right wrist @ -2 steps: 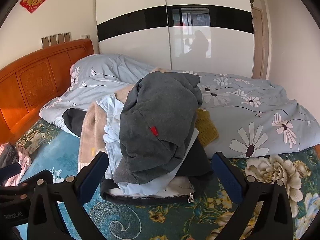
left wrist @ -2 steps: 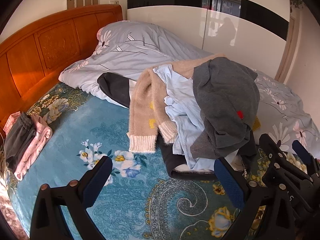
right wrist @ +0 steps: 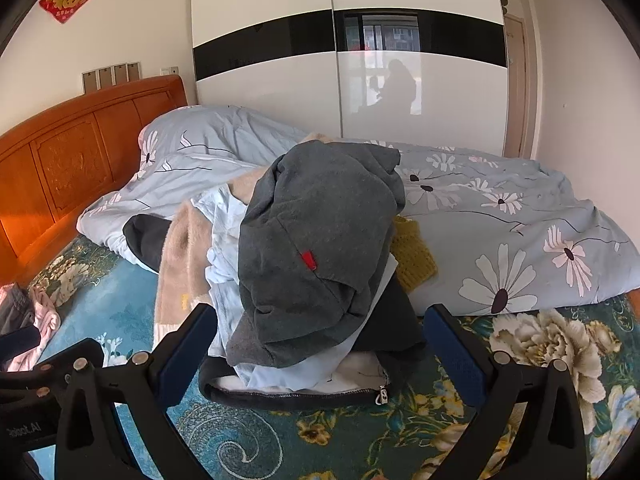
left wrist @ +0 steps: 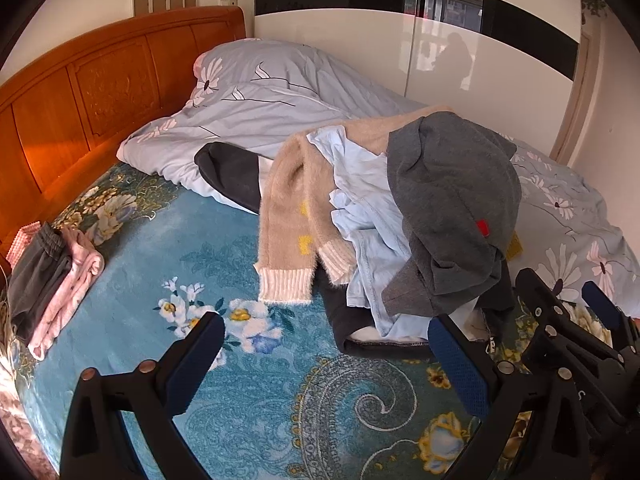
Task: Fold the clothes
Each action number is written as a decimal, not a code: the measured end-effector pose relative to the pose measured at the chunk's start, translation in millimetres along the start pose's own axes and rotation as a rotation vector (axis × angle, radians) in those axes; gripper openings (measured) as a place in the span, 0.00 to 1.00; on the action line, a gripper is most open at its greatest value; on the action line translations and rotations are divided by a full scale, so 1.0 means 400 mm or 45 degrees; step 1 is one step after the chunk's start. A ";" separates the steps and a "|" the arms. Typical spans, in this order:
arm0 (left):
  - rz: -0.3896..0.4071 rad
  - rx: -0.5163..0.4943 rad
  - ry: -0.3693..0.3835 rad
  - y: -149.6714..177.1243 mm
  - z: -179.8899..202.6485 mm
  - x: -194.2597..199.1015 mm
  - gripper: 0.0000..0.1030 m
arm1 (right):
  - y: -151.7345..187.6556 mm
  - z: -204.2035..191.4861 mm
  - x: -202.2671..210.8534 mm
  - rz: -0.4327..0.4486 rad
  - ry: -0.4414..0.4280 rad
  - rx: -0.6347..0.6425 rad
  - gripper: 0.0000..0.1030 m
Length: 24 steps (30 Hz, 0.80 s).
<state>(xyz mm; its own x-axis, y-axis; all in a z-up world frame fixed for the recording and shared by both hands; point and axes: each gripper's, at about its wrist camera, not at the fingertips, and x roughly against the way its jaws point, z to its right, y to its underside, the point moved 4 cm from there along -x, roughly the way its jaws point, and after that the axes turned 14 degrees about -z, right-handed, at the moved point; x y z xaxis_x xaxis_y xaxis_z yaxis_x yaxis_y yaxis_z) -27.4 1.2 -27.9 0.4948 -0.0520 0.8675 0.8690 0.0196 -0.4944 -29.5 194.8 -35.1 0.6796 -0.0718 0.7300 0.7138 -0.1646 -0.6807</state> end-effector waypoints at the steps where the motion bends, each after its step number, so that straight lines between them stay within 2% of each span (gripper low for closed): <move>1: 0.002 0.000 0.002 0.000 0.000 0.001 1.00 | 0.000 -0.004 -0.005 -0.010 0.004 0.003 1.00; 3: -0.042 0.024 0.015 -0.004 -0.004 -0.017 1.00 | 0.000 -0.011 -0.016 -0.029 0.011 0.008 1.00; 13: -0.055 0.003 0.002 -0.010 0.003 -0.051 1.00 | 0.000 -0.046 -0.067 -0.126 0.050 0.036 1.00; 24: -0.104 0.051 -0.002 -0.021 0.001 -0.084 1.00 | -0.007 -0.063 -0.115 -0.212 0.083 0.040 1.00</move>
<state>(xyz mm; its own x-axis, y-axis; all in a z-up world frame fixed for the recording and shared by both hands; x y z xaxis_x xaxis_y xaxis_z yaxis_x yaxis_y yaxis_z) -51.2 3.4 -53.0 0.4222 -0.0534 0.9049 0.9061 0.0555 -0.4195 -67.0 173.9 -65.0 0.5400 -0.1098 0.8344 0.8211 -0.1488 -0.5510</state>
